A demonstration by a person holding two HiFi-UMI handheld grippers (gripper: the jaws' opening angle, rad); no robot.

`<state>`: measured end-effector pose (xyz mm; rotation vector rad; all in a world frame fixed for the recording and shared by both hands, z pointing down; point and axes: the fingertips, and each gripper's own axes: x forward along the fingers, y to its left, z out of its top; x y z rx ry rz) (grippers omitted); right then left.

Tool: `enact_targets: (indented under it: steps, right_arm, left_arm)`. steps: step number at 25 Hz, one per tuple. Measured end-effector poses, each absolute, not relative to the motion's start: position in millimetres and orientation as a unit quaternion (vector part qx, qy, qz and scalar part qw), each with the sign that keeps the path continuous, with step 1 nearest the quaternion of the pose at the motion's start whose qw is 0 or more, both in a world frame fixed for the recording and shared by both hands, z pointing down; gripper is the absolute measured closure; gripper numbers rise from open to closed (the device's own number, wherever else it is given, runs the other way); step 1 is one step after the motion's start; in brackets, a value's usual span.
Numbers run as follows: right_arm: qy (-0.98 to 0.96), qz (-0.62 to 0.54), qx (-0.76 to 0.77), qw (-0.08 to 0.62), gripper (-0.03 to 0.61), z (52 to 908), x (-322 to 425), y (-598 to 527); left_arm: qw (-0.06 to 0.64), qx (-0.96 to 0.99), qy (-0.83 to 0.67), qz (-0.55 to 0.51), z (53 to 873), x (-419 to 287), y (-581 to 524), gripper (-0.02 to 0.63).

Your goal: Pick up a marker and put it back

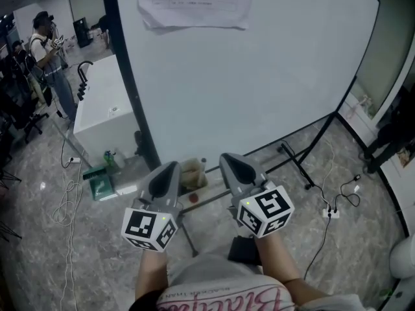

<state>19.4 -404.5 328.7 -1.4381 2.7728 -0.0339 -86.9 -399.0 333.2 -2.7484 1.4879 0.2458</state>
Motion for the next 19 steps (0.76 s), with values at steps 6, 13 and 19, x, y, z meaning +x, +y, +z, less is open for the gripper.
enact_targets:
  steps: [6,13,19]
  right_arm:
    - [0.887,-0.01,-0.461,0.015,0.578,327.5,20.5,-401.3]
    - [0.889,-0.008,-0.458,0.017,0.578,325.9,20.8,-401.6]
    - [0.891,-0.002,-0.453,0.019,0.578,322.6,19.1,-402.5]
  left_arm:
    - [0.01,-0.877,0.475,0.078,329.1,-87.2,-395.9,0.614]
    - [0.011,-0.875,0.477,0.079,327.5,-86.8,-396.8,0.614]
    - [0.015,-0.875,0.477,0.082,324.7,-86.2,-399.1,0.614]
